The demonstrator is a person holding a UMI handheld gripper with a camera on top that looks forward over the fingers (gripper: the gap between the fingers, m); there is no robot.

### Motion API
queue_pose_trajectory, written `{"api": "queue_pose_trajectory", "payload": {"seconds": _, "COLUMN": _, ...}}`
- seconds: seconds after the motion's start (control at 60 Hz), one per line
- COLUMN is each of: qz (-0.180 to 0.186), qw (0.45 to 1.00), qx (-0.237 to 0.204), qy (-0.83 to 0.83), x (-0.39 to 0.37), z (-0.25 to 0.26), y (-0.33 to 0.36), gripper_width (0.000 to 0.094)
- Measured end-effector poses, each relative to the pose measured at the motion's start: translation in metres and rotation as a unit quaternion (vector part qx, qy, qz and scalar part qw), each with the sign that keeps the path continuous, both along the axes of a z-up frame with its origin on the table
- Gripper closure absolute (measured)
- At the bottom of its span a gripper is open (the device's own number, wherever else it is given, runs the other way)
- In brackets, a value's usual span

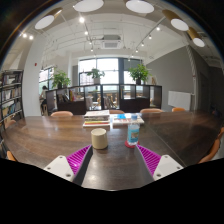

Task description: Pour water

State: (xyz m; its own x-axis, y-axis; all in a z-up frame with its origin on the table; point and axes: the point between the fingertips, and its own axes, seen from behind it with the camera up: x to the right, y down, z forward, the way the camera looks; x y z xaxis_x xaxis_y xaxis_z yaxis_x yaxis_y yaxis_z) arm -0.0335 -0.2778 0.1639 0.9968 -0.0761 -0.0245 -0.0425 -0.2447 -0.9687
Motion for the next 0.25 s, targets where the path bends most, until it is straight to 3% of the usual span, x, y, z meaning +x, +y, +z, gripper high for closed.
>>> {"api": "queue_pose_trajectory", "payload": {"seconds": 0.25, "qz": -0.001, "qw": 1.000, "qx": 0.005, "qy": -0.004, "x": -0.0017, "z": 0.0052, "y": -0.0084, "gripper_width": 0.0074}}
